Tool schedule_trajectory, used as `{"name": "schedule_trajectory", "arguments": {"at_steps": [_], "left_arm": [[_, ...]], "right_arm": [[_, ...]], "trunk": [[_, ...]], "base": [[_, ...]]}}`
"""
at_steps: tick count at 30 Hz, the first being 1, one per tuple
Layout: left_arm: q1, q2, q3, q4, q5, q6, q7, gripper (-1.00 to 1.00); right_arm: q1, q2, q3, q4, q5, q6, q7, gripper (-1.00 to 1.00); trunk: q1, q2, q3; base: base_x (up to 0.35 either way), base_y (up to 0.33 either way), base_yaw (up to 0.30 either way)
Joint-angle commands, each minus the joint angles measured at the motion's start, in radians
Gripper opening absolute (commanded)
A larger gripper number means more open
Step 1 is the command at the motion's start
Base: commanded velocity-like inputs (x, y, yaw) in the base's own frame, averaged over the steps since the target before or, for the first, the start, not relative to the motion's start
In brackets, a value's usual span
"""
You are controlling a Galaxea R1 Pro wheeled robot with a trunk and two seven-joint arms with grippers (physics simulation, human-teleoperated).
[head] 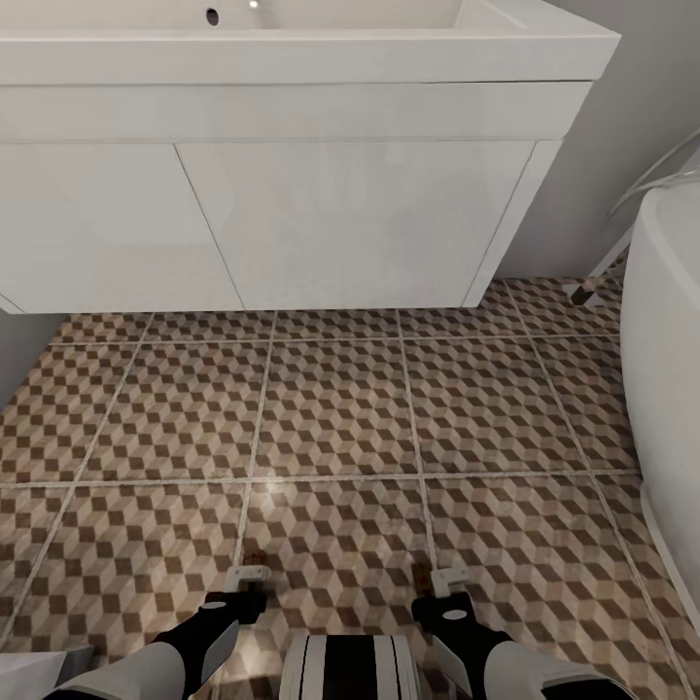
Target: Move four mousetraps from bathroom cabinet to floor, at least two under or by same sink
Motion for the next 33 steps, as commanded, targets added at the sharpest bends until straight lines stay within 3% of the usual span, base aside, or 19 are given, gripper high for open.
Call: {"name": "schedule_trajectory", "arguments": {"at_steps": [1, 33], "left_arm": [[0.0, 0.0, -0.009, -0.001, 0.008, 0.003, 0.007, -1.0], [0.0, 0.001, -0.009, 0.0, 0.007, 0.002, 0.007, -1.0]], "right_arm": [[-0.001, 0.001, 0.006, 0.001, 0.004, -0.006, -0.005, -1.0], [-0.001, -0.001, 0.006, 0.001, 0.006, -0.023, 0.0, -1.0]], "trunk": [[0.0, 0.0, -0.001], [0.0, 0.0, -0.001]], "base": [[0.0, 0.0, 0.0], [0.0, 0.0, 0.0]]}}
